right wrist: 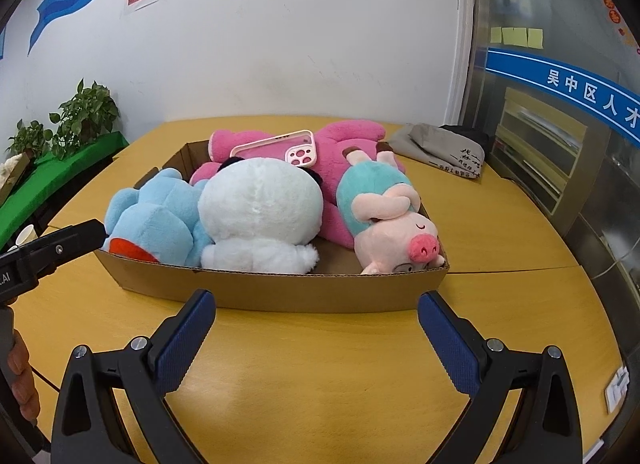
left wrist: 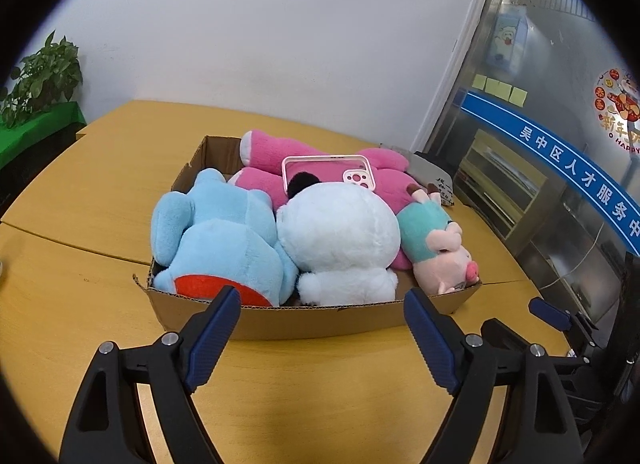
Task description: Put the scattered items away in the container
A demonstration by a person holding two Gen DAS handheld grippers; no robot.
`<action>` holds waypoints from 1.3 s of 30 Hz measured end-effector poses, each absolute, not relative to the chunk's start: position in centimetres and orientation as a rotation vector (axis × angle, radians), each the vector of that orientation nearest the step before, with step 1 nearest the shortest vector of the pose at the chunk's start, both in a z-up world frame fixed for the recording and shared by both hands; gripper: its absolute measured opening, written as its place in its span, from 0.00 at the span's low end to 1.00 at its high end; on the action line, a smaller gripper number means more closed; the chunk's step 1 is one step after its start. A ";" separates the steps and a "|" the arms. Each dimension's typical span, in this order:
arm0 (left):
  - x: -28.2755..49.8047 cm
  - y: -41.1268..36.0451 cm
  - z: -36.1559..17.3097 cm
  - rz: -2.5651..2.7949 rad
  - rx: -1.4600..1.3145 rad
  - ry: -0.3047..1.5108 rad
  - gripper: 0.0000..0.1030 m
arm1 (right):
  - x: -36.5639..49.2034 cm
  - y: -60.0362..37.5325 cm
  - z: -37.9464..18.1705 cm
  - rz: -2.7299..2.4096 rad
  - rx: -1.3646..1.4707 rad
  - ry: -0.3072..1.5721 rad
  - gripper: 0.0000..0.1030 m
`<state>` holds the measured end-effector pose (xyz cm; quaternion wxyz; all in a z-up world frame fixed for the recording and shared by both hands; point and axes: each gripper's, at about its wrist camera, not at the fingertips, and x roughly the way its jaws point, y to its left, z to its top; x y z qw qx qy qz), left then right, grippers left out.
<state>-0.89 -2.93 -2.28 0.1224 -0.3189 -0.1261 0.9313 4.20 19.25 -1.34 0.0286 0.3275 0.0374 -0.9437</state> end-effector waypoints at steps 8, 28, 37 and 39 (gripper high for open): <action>-1.8 -1.4 -3.6 2.784 -1.017 -0.231 0.82 | 2.8 19.5 -2.6 -2.923 1.024 0.117 1.00; -3.9 -0.8 -5.8 2.751 -1.155 -0.186 0.82 | 0.9 19.1 -4.1 -2.902 1.065 0.114 1.00; -3.4 -0.4 -5.6 2.759 -1.147 -0.162 0.82 | 1.1 18.5 -4.3 -2.892 1.076 0.113 1.00; -3.3 -0.3 -5.6 2.762 -1.149 -0.151 0.82 | 1.2 18.5 -4.3 -2.894 1.077 0.114 1.00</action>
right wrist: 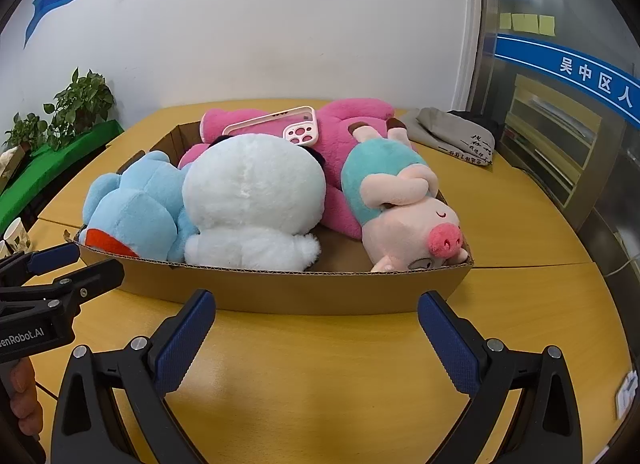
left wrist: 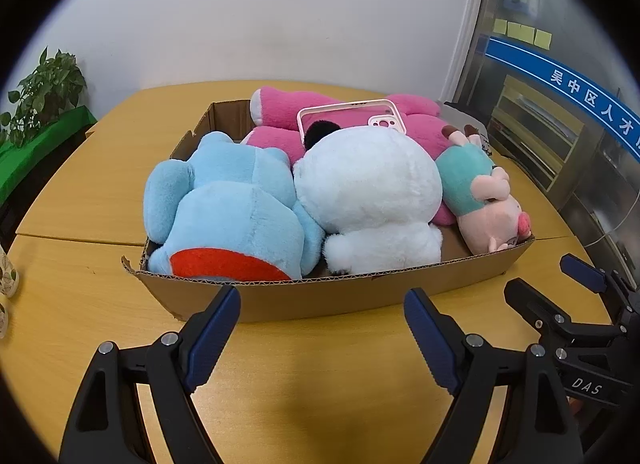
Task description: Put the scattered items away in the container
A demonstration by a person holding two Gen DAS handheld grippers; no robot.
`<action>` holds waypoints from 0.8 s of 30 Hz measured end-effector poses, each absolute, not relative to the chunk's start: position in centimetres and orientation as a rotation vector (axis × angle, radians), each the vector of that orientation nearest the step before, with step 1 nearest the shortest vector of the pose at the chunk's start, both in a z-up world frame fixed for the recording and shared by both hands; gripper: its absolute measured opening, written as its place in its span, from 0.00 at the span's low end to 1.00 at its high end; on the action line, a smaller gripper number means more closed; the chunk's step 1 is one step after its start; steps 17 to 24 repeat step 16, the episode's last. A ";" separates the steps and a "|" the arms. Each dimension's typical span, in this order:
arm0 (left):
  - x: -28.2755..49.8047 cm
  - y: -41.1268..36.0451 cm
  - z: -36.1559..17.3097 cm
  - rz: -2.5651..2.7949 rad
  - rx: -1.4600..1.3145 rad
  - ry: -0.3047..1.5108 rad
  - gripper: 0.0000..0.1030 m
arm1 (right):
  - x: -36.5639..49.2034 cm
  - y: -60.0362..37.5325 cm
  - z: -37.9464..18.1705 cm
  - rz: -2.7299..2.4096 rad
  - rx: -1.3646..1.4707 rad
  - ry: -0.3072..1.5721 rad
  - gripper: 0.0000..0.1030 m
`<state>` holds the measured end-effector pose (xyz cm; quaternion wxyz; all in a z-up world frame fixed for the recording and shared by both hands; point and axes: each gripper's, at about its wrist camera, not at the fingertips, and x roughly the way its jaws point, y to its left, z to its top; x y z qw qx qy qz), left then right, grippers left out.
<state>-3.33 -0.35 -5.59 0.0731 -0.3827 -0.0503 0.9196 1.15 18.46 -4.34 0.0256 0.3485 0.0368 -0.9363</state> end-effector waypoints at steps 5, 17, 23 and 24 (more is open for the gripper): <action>-3.3 -0.5 -5.6 2.765 -1.154 -0.161 0.82 | 1.3 18.4 -4.3 -2.896 1.072 0.107 1.00; -3.0 -0.8 -5.9 2.784 -1.195 -0.167 0.82 | 1.2 17.9 -4.4 -2.880 1.073 0.107 0.99; -3.0 -0.8 -5.9 2.784 -1.195 -0.167 0.82 | 1.2 17.9 -4.4 -2.880 1.073 0.107 0.99; -3.0 -0.8 -5.9 2.784 -1.195 -0.167 0.82 | 1.2 17.9 -4.4 -2.880 1.073 0.107 0.99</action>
